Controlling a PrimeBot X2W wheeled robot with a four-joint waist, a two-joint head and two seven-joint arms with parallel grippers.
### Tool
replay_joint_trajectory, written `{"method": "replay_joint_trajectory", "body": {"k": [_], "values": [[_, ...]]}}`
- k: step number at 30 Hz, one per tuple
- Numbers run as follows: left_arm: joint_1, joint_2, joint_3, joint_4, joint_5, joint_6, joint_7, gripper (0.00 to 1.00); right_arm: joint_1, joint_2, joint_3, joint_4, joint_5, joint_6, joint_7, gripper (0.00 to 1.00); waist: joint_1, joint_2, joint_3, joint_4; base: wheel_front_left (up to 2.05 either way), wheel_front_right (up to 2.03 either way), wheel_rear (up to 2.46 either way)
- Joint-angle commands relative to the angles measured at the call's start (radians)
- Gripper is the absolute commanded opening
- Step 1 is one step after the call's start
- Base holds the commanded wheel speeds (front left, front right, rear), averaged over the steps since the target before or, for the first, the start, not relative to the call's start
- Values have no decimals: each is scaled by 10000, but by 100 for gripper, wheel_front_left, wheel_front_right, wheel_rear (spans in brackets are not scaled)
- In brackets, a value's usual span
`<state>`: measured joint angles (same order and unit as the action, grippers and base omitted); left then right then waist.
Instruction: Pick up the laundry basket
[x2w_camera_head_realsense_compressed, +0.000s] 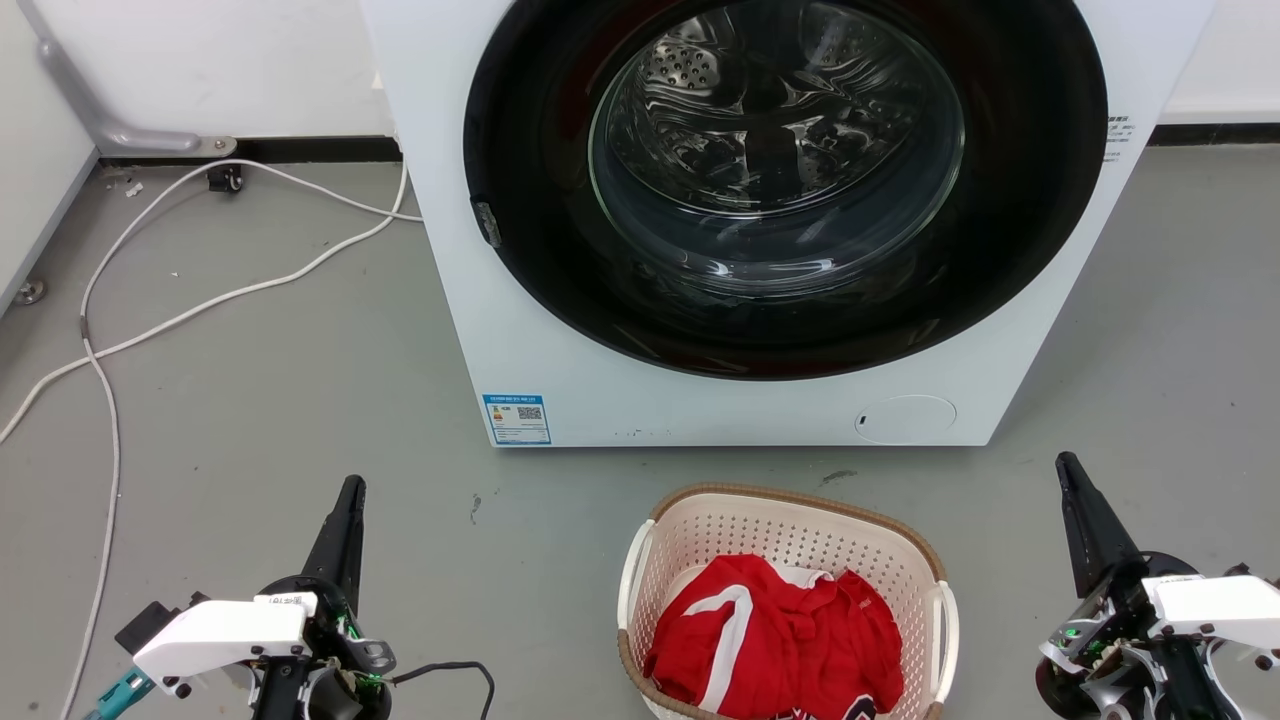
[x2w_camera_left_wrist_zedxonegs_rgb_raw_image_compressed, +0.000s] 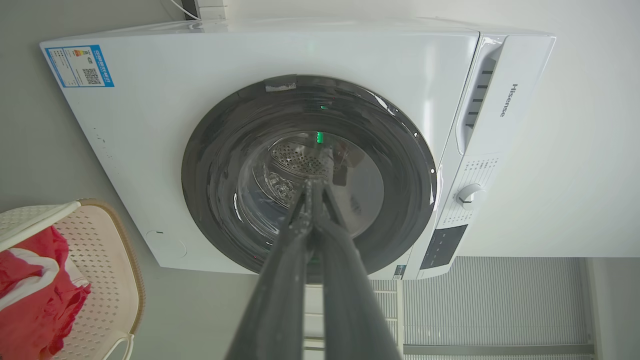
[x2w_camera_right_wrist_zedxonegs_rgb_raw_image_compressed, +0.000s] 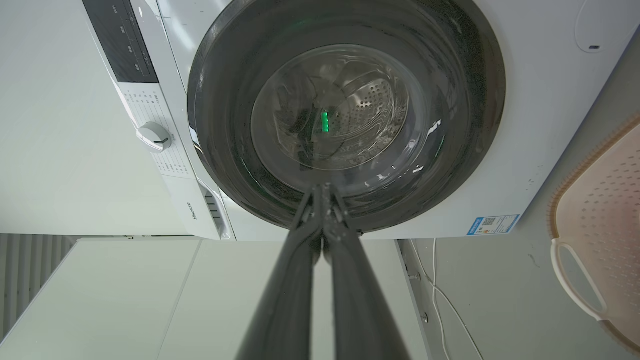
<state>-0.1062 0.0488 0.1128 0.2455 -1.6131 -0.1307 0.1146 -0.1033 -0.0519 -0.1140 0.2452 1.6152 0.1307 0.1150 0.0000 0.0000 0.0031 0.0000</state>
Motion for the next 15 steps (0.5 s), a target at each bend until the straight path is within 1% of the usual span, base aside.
{"method": "replay_joint_trajectory", "body": {"k": [1, 15], "values": [[-68, 30, 22, -2, 2, -19, 18, 0, -116, 30, 5, 4, -50, 0, 4, 0, 0, 0, 0, 0, 0, 0, 0], [-68, 30, 22, -2, 3, -19, 18, 0, -116, 30, 5, 4, -49, 0, 4, 0, 0, 0, 0, 0, 0, 0, 0]]}}
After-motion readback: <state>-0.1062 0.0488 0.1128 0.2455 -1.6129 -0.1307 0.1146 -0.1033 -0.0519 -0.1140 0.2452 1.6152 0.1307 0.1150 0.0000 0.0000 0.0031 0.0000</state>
